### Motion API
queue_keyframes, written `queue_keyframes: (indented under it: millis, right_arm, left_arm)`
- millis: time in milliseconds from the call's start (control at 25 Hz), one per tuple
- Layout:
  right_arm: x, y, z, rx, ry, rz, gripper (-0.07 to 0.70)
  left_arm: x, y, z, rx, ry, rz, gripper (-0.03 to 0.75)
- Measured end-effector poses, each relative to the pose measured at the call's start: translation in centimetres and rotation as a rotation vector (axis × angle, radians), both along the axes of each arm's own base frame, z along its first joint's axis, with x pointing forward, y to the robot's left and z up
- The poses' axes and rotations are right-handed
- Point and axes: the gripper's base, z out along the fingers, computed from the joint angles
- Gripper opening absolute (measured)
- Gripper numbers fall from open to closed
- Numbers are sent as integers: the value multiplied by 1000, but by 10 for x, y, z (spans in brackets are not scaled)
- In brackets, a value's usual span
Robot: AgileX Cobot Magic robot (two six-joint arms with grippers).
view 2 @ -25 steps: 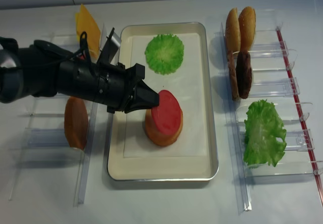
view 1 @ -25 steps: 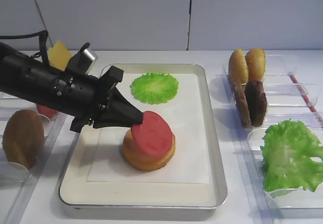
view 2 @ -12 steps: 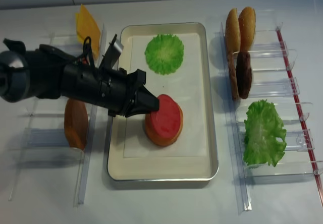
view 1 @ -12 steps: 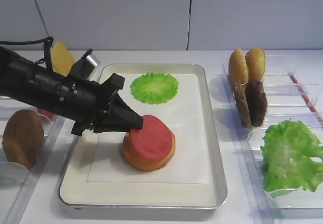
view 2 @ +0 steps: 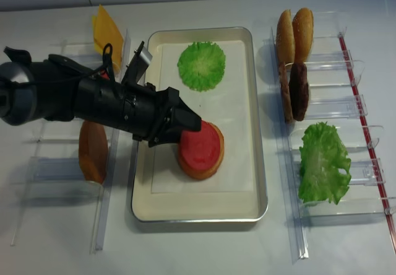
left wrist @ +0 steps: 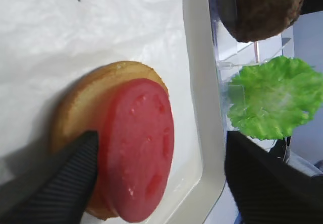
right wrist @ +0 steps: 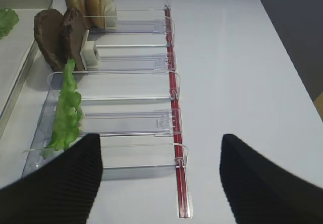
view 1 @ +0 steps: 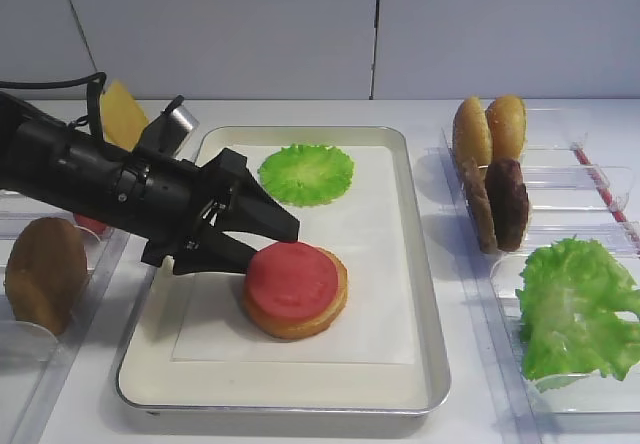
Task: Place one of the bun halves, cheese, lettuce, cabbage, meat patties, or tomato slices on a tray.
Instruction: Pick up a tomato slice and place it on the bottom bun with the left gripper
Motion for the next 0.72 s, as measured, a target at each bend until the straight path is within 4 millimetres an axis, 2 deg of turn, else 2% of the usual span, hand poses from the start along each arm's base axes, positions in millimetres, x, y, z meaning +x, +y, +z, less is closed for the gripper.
queue_keyframes:
  millis: [80, 160, 400, 720]
  right_arm:
    - [0, 0, 0, 0, 0, 0, 527]
    - [0, 0, 0, 0, 0, 0, 527]
    - [0, 0, 0, 0, 0, 0, 527]
    - [0, 0, 0, 0, 0, 0, 527]
  left_arm:
    - [1, 0, -1, 9, -7, 9, 542]
    - [2, 1, -1, 19, -13, 14, 559]
    - [4, 4, -1, 92, -47, -44, 564]
    - [17, 3, 15, 144, -115, -85, 568]
